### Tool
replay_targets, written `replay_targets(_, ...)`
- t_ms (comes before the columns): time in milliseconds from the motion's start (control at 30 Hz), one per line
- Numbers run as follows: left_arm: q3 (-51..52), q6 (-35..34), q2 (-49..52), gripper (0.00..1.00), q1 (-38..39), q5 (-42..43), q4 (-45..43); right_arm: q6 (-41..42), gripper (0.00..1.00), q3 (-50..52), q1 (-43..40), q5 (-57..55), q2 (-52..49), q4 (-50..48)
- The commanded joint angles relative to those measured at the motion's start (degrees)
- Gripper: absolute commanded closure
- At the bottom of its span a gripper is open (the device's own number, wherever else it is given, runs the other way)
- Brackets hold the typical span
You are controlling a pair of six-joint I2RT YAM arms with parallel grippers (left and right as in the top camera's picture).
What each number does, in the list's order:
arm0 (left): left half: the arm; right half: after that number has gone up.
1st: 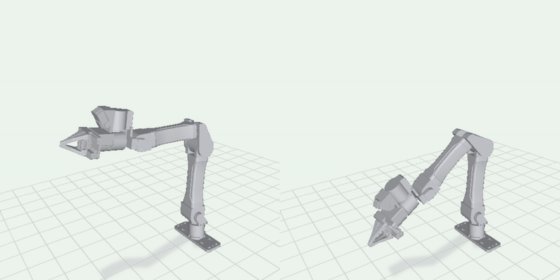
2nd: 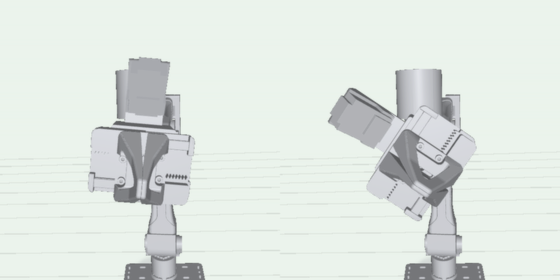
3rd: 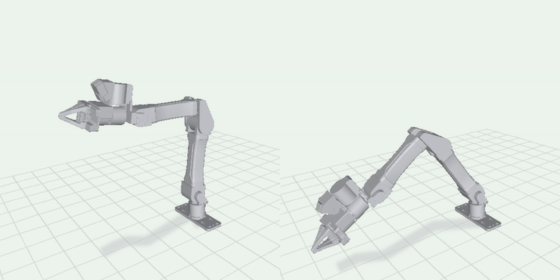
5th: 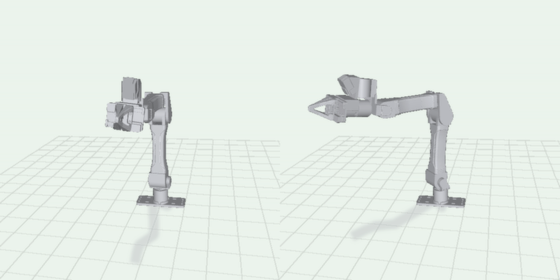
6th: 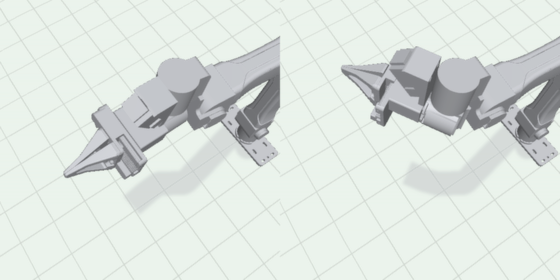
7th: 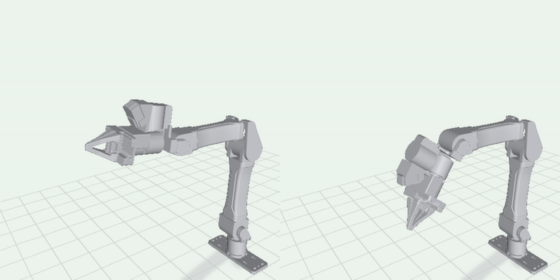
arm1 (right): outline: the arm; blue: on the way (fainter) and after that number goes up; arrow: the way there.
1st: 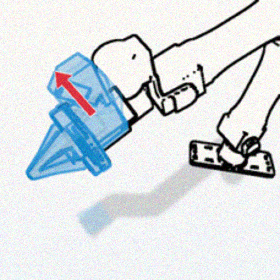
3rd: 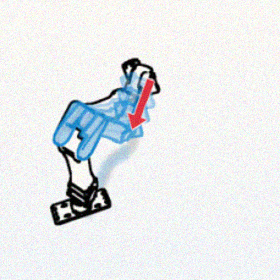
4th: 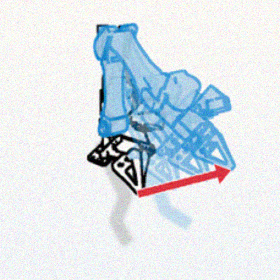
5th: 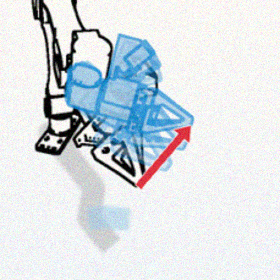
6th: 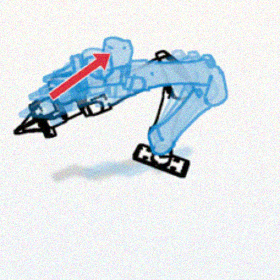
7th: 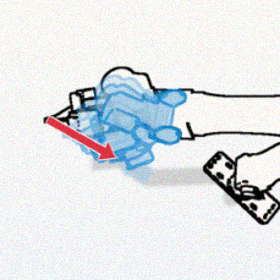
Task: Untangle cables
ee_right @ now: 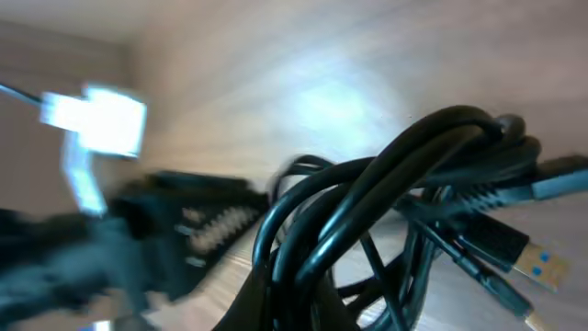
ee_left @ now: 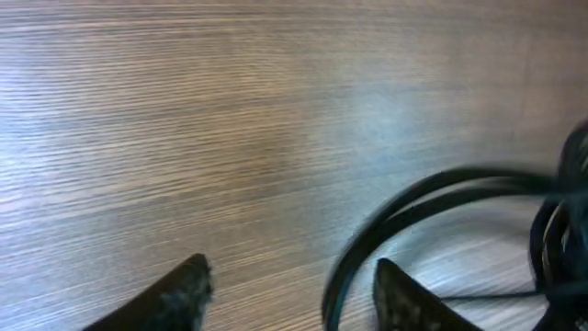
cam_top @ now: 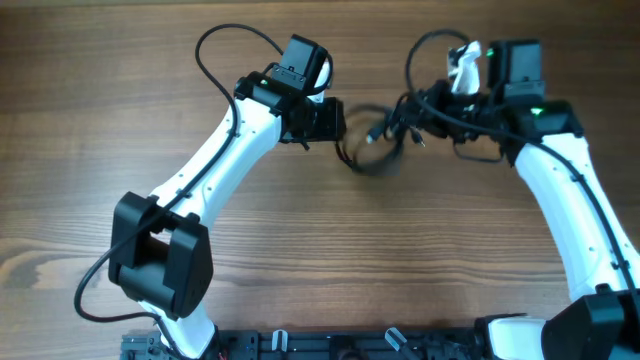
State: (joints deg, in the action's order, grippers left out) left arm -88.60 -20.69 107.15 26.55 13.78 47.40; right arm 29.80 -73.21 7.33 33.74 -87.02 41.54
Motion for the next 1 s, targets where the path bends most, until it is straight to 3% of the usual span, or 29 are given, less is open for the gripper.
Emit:
replay_targets(0,0.5,1.0,-2.9,0.36,-1.3,1.0,-0.1,-5.1,0.95,-1.1,2.8,-11.9,1.9,3.2)
replay_targets(200,0.5,4.4,-3.0,0.4,-1.4,15.6,-3.0,-7.6,0.94,-1.1,5.7,-13.2,1.0,4.8)
replay_targets(333,0.5,4.3,-3.0,0.43,-1.9,16.0,-3.0,-8.4,0.93,-0.8,6.3,-13.2,-1.0,5.9)
replay_targets(567,0.5,-2.3,-2.9,0.41,-7.4,16.0,-2.1,-8.6,0.92,1.7,6.4,-12.7,-7.7,6.2)
replay_targets(600,0.5,-2.3,-2.9,0.41,-7.6,16.0,-2.1,-8.7,0.89,1.7,6.4,-12.5,-8.3,6.3)
replay_targets(700,0.5,-2.3,-2.9,0.4,-7.6,16.0,-1.6,-8.8,0.57,1.7,6.4,-12.5,-10.2,7.0)
replay_targets(800,0.5,-2.3,-2.9,0.4,-7.4,16.0,-1.6,-7.8,0.34,1.7,6.4,-12.9,-10.5,6.9)
replay_targets(967,0.5,-2.6,-2.7,0.4,-6.8,16.0,-2.3,-2.6,0.29,1.5,5.1,-14.7,-10.5,5.6)
